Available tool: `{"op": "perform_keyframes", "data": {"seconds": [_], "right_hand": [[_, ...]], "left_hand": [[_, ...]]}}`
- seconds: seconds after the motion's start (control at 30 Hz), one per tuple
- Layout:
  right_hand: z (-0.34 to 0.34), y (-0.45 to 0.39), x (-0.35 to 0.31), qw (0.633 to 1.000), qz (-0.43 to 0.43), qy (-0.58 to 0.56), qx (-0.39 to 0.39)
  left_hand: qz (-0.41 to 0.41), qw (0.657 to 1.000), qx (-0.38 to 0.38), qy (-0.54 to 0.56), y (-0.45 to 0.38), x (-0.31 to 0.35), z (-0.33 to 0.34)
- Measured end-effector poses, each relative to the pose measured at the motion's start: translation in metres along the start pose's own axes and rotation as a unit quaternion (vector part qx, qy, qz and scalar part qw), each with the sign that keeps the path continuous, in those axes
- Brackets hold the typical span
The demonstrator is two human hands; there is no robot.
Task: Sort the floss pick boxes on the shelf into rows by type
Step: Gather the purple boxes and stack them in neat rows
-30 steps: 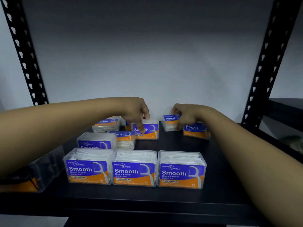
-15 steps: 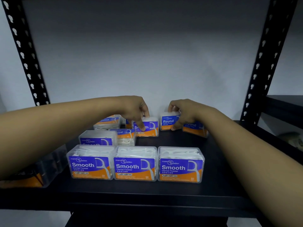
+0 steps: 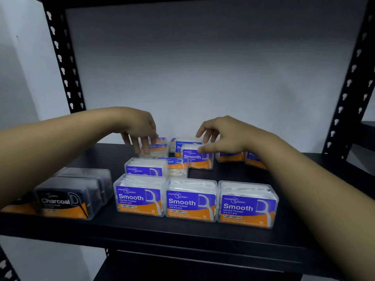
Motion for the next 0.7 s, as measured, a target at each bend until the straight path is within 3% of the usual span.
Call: {"op": "perform_keyframes", "data": {"seconds": [0.13,0.33,0.4,0.57,0.63,0.7], "right_hand": [[0.009,-0.005,-0.001,1.0,-0.002,0.009,-0.01],[0.008,-0.003,0.006,0.999,-0.004,0.031,-0.013],[0.006,-0.002,0.008,0.999,0.001,0.032,-0.012],[0.009,-0.002,0.006,0.999,-0.01,0.05,-0.008],[0.013,-0.002,0.004,0.998,-0.021,0.06,-0.002],[0.015,-0.002,0.003,0.998,-0.026,0.062,0.001]], "left_hand": [[-0.034,0.998,-0.046,-0.001,0.0,0.001,0.018],[-0.013,0.993,-0.077,0.088,-0.004,0.018,0.029],[-0.003,0.997,-0.043,0.066,-0.006,0.019,0.02],[0.056,0.976,0.18,-0.113,-0.034,-0.006,-0.009],[0.079,0.964,0.185,-0.173,-0.046,-0.017,-0.009],[0.092,0.967,0.137,-0.192,-0.056,-0.025,-0.004]]}}
Point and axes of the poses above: each hand's wrist, its own y-axis away from the middle knuckle, its own z-axis out of the palm, x = y × z, the point moved 3 cm from there along -y, towards the middle knuckle, and after that the axes turned 2 degrees about z, right-handed, at the moved point
